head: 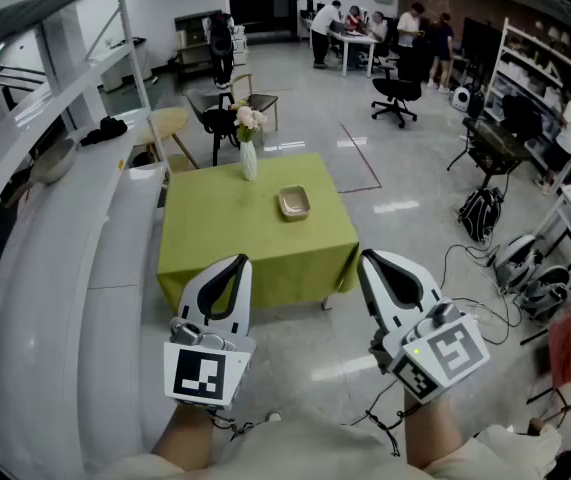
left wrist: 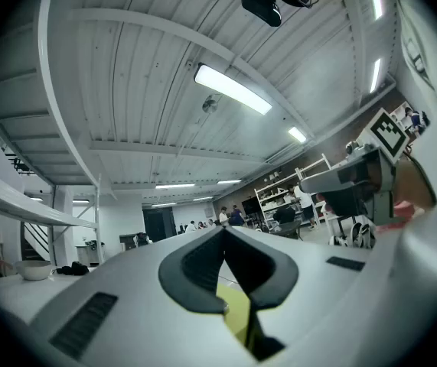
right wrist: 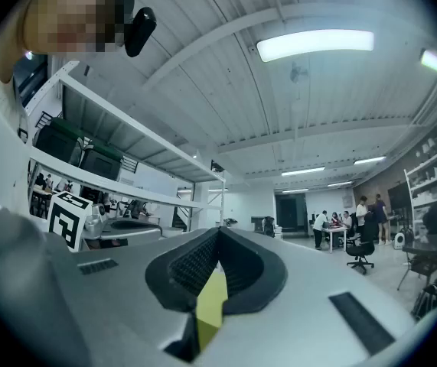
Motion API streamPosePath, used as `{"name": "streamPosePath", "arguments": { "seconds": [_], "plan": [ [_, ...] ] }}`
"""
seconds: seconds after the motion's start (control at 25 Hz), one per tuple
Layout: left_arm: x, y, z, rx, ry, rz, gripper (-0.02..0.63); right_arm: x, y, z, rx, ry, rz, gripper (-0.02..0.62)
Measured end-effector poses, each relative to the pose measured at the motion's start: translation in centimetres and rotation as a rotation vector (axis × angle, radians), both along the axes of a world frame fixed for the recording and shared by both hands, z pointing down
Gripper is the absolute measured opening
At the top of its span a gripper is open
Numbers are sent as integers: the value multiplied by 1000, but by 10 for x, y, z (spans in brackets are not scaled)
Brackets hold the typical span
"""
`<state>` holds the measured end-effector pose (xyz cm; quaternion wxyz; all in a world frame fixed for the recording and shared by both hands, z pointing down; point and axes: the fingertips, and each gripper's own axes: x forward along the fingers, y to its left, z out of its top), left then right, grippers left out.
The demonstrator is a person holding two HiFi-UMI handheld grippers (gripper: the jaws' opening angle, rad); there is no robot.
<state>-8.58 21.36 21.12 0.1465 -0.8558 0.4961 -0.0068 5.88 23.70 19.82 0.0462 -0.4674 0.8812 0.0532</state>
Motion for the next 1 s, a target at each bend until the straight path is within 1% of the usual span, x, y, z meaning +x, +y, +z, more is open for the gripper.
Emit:
{"name": "streamPosePath", "arguments": {
  "seconds": [0.24,0.48,0.84,1.0],
  "plan": [
    [10,-1,4,-1,-3,1,5,11,-2,7,-13,4,-4,5],
    [24,-3,6,-8,-10,-6,6,27,-5,11,-25,-23,-4,6],
    [54,0,23,-31,-15,-24,5,59,-4,34,-66,-20,-17,5],
    [62,-4,30,-38,-15,-38,5,68,-8,45,-81,-21,-31,5]
  ]
}}
